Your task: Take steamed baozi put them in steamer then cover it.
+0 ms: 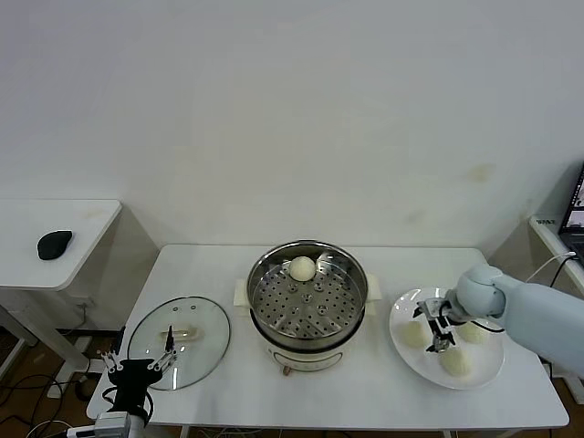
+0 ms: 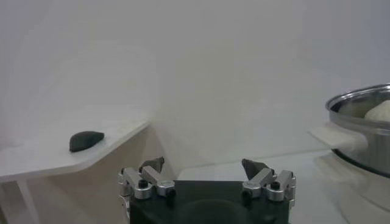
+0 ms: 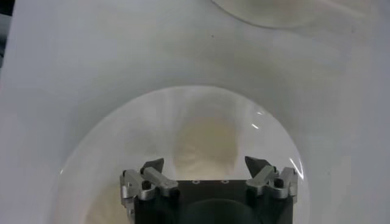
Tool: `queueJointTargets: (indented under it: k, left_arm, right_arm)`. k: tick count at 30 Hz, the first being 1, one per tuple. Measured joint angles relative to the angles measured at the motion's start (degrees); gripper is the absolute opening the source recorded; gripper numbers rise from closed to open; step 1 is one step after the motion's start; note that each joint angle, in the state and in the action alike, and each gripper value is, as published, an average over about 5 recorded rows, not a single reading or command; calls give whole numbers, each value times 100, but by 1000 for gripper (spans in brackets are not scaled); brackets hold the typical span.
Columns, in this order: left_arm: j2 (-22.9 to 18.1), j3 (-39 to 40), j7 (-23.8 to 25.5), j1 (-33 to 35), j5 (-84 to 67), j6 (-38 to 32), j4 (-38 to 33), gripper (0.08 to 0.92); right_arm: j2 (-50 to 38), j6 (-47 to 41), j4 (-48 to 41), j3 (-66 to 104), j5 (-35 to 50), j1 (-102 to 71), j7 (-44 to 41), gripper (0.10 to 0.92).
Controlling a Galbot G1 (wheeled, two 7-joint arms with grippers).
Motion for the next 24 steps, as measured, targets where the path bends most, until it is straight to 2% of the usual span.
queueJointTargets:
  k: [14,24]
  left_arm:
    - [-27,2,-7,-19,7,0,5,823]
    - [7,53,-5,-69,10,18,-17,823]
  right_arm:
    - [-61,-62,50,147,-12,5,-133,559]
    - [-392,-328,480,-119,413,791,-381,543]
